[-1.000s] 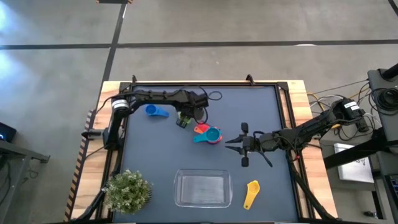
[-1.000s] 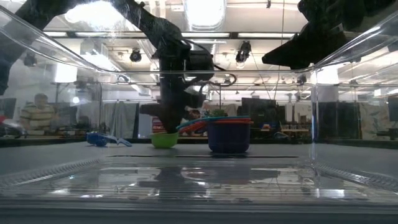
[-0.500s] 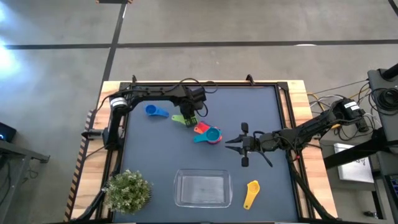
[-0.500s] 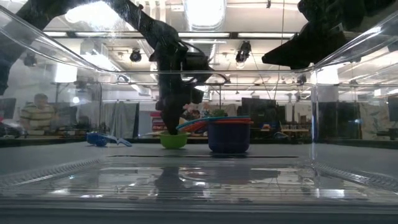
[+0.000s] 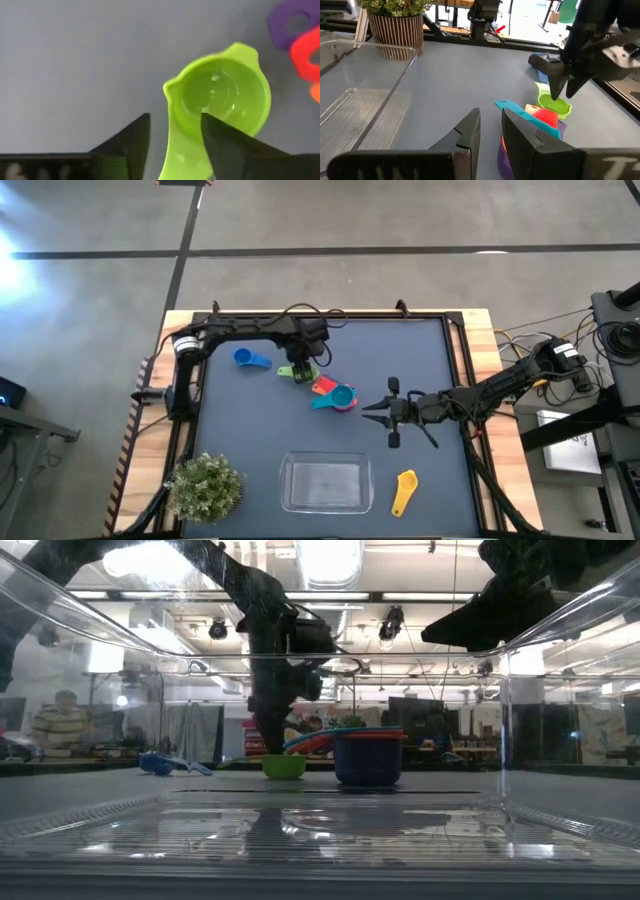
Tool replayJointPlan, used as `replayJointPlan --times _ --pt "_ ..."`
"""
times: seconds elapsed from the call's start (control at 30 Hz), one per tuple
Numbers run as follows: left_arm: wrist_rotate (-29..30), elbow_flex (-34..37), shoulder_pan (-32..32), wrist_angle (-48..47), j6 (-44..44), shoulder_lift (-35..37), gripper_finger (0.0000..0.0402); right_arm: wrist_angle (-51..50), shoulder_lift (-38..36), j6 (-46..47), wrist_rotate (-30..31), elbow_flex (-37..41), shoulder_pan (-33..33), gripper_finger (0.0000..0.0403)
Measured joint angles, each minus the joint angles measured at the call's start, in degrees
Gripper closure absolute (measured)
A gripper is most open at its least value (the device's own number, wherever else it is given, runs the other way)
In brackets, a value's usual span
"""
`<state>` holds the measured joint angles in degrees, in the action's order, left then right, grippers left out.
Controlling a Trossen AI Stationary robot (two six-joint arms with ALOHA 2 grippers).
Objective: Nest measuring cups in basket
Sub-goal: Stack the green measuring cup on top of the light blue measuring cup
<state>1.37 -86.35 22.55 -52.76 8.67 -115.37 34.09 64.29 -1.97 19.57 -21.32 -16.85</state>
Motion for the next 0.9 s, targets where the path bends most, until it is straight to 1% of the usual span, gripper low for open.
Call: replayJointPlan --times 0.1,0.2,0.47,0.67,0.83,0.9 --pt "0.08 0.0 0.02 -1.15 2.58 1.68 0.0188 -0.01 0.0 -0.02 0.0 0.0 0.0 0.0335" --pt "0.08 0.0 -0.01 -2.07 4.93 3.56 0.0155 -0.14 0.0 -0.01 0.0 0.0 -0.01 0.0335" --pt "0.0 0.68 -0.62 -6.83 8.87 4.22 0.0104 -0.7 0.0 0.01 0.0 0.0 0.0 0.0335" --pt "-0.03 4.74 -0.59 -5.13 10.12 4.22 0.0084 -0.87 -0.02 0.01 -0.02 0.0 -0.01 0.0335" --pt "-0.05 9.93 -0.61 -1.27 9.73 5.5 0.0089 -0.9 0.0 0.47 -0.02 0.0 0.0 0.0335" --pt "-0.05 12.38 -0.61 2.46 9.78 6.86 0.0093 -0.93 0.0 0.12 -0.02 0.0 -0.01 0.0335"
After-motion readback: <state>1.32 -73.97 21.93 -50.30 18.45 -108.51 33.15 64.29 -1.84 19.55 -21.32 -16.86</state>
